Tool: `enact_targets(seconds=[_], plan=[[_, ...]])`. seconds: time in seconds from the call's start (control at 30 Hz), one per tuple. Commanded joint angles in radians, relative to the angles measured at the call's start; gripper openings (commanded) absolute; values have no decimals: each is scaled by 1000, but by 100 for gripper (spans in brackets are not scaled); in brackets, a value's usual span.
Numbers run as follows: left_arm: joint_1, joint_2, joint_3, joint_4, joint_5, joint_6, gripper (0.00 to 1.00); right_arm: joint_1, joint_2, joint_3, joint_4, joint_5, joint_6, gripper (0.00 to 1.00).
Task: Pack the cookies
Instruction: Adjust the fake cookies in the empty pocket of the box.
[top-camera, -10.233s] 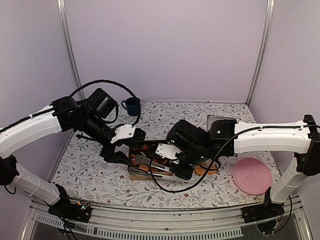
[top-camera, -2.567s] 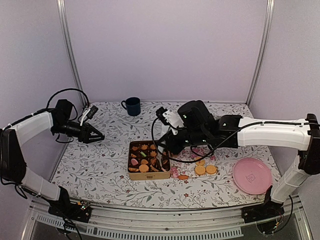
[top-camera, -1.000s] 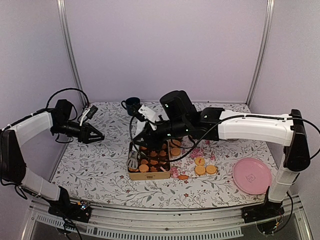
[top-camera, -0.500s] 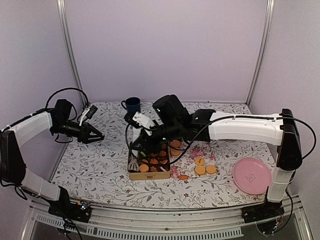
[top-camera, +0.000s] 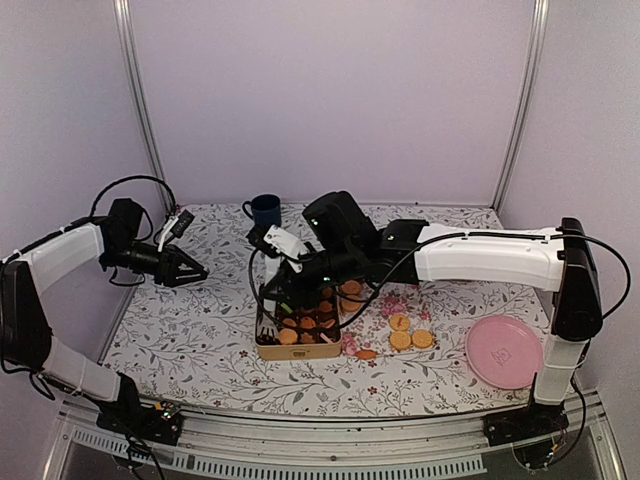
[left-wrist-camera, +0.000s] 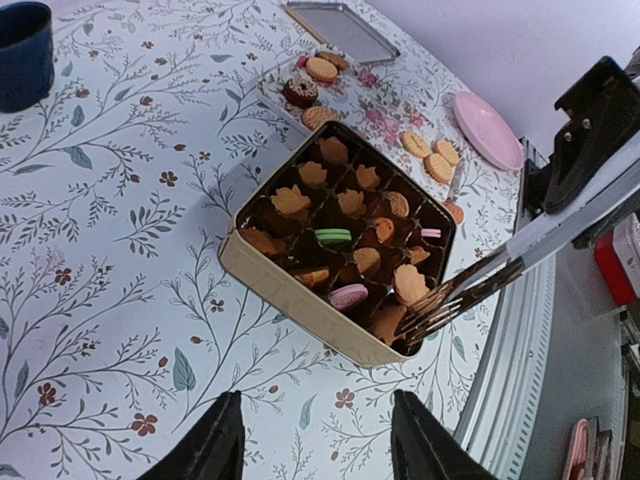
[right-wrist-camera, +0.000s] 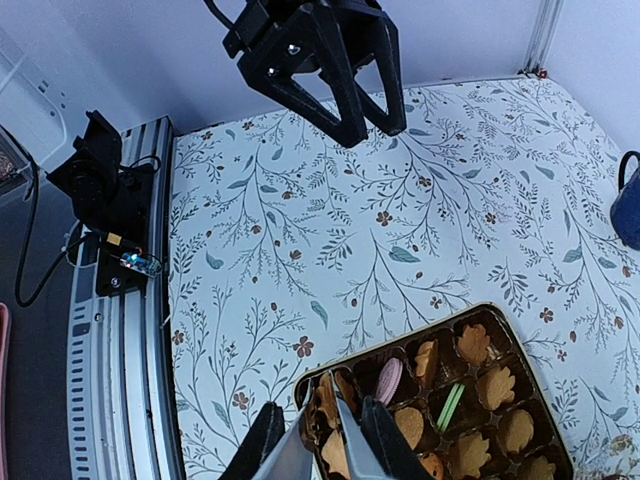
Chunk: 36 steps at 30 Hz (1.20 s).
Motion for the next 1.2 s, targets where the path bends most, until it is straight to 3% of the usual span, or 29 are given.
enact_targets(seconds=[0.0, 0.37, 0.87, 1.17], plan=[[13, -18, -2, -14, 11, 18, 50, 4, -13, 26, 15, 86, 40, 0], [13, -12, -8, -13, 18, 30, 50, 16, -74, -45, 19, 235, 249, 0], [13, -26, -19, -6, 10, 42, 51, 85, -54, -11, -37, 439, 344, 0], [14, -31, -18, -7, 12, 47, 51, 86, -101, 8, -8, 488, 315, 22]])
